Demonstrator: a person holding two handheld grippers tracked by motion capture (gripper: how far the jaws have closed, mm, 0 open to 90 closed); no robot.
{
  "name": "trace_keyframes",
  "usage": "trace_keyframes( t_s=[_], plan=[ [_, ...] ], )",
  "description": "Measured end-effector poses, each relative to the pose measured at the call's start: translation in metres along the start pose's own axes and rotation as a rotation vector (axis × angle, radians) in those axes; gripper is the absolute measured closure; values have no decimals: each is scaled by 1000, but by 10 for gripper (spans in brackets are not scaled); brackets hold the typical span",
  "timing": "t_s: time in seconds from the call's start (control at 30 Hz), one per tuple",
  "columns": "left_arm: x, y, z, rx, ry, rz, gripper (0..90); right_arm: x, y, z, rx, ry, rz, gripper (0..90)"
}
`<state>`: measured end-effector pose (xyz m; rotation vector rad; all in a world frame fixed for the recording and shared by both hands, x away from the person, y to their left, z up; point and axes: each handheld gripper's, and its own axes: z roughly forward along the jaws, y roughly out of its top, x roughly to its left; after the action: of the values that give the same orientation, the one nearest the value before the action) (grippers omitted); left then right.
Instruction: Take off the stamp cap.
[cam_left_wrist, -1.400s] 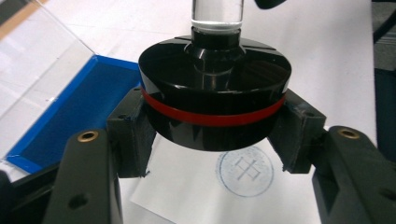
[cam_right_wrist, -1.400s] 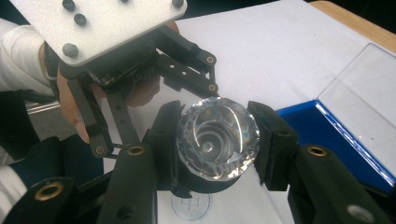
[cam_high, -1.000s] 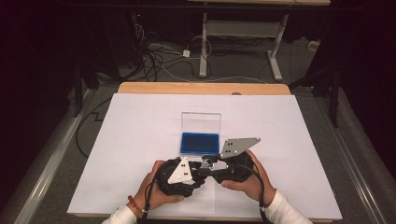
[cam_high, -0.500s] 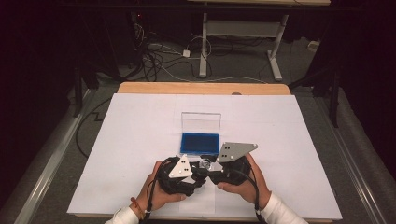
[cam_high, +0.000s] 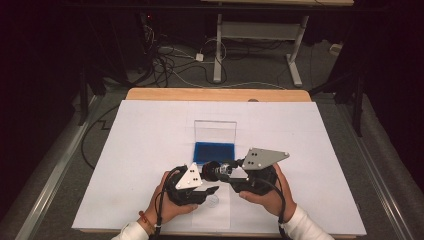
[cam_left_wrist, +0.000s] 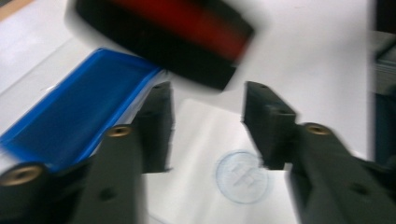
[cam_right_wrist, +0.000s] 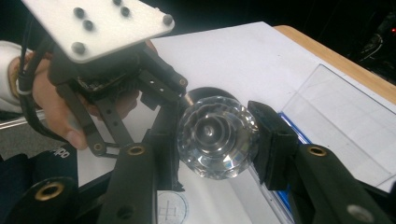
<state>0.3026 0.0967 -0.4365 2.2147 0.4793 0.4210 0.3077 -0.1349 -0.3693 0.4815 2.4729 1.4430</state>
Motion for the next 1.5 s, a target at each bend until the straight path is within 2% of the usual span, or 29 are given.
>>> trace_keyframes(
  t_s=[0.03, 0.07, 0.13, 0.17, 0.27, 0.33, 0.47, 0.7, 0.73, 0.8, 0.87, 0.93, 1.03, 1.1, 1.17, 1.23, 1.33, 1.4, 1.5],
  plan=[
    [0, -1, 0, 9, 31, 13, 301, 0, 0, -1, 6, -5, 3, 574],
    [0, -2, -1, -2, 43, 21, 277, 0, 0, -1, 22, 0, 5, 574],
    [-2, -3, -2, -25, 43, 39, 257, -1, -1, 2, 59, 23, 4, 574],
    [-4, -2, -2, -21, 62, 73, 233, -1, -2, 4, 79, 27, -3, 574],
    [-11, -3, 0, -12, 59, 134, 254, 1, -4, 7, 119, 38, -18, 574],
    [-13, -3, 2, 0, 33, 157, 301, 2, -4, 9, 139, 46, -20, 574],
    [-16, -3, 6, 19, -3, 165, 357, 4, -4, 13, 166, 57, -31, 574],
    [-14, -4, 7, 29, -37, 125, 397, 5, -4, 14, 163, 49, -29, 574],
    [-13, -4, 8, 34, -43, 124, 414, 5, -5, 14, 162, 50, -28, 574],
    [-12, -5, 8, 33, -58, 114, 504, 6, -5, 15, 168, 34, -35, 573],
    [-13, -5, 9, 36, -45, 112, 463, 6, -6, 16, 168, 39, -31, 573],
    [-13, -5, 9, 34, -36, 107, 381, 6, -6, 16, 170, 47, -31, 573],
    [-14, -5, 9, 33, -26, 123, 365, 6, -6, 17, 171, 44, -27, 573],
    [-14, -5, 8, 24, 0, 129, 358, 5, -6, 17, 174, 46, -18, 573],
    [-14, -5, 8, 25, 20, 129, 299, 4, -7, 17, 181, 39, -18, 574],
    [-13, -6, 9, 26, 21, 131, 245, 4, -7, 17, 189, 45, -19, 574],
    [-14, -7, 9, 14, 14, 138, 227, 5, -7, 18, 191, 49, -20, 574],
    [-17, -6, 9, 20, 4, 169, 305, 6, -7, 19, 200, 48, -21, 574],
    [-19, -6, 10, 30, -7, 174, 348, 7, -7, 21, 205, 54, -30, 574]
  ],
)
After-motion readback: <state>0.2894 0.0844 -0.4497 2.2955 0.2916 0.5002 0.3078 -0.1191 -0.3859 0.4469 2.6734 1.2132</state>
